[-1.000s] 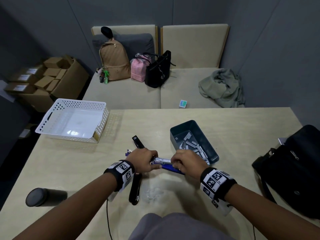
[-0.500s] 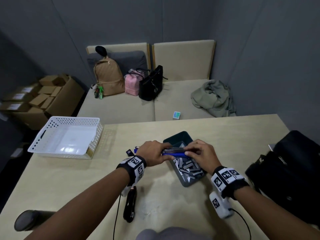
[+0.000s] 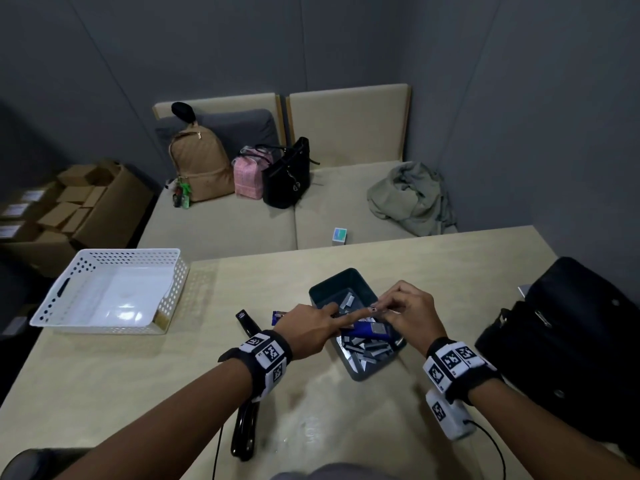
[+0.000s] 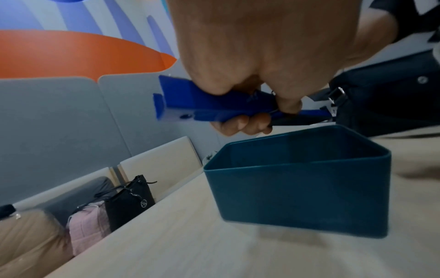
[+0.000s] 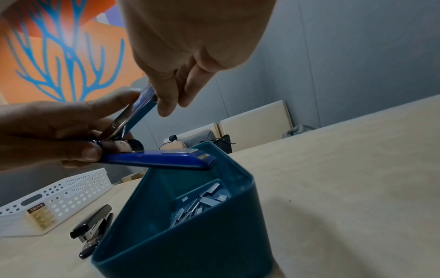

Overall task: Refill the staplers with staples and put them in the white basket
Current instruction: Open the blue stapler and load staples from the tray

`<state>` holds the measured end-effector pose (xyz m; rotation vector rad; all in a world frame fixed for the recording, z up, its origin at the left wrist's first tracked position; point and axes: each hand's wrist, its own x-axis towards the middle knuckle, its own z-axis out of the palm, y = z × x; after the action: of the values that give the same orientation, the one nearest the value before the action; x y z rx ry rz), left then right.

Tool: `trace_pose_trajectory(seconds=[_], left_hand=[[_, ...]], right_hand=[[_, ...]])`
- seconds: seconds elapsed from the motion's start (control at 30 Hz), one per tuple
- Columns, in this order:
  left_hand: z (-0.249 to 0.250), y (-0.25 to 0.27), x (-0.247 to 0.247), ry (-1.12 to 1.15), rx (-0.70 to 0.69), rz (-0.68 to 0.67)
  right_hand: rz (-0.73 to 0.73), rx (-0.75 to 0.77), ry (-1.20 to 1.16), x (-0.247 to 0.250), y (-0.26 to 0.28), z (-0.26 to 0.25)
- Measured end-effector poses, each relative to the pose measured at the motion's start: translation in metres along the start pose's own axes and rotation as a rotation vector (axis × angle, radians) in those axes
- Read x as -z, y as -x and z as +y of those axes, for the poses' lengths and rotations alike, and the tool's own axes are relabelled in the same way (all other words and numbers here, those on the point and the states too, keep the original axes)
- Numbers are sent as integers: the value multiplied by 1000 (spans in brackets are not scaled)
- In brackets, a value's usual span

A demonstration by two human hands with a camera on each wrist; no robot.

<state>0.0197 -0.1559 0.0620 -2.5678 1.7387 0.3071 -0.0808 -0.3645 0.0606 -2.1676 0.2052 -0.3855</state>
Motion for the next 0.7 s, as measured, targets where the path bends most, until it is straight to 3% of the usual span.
trace_pose_trajectory(seconds=[0.17, 0.4, 0.57, 0.7], left_hand=[[6, 0, 4, 40, 63, -27], [1, 4, 9, 103, 50, -81], [-3, 7, 6, 141, 17, -141], [-4, 9, 7, 173, 31, -102]], right_hand=[[-123, -10, 42, 5, -2, 0], [-141, -207, -95, 8, -5, -5], [-205, -204, -107, 4, -5, -14], [-180, -239, -108, 1, -5, -14]])
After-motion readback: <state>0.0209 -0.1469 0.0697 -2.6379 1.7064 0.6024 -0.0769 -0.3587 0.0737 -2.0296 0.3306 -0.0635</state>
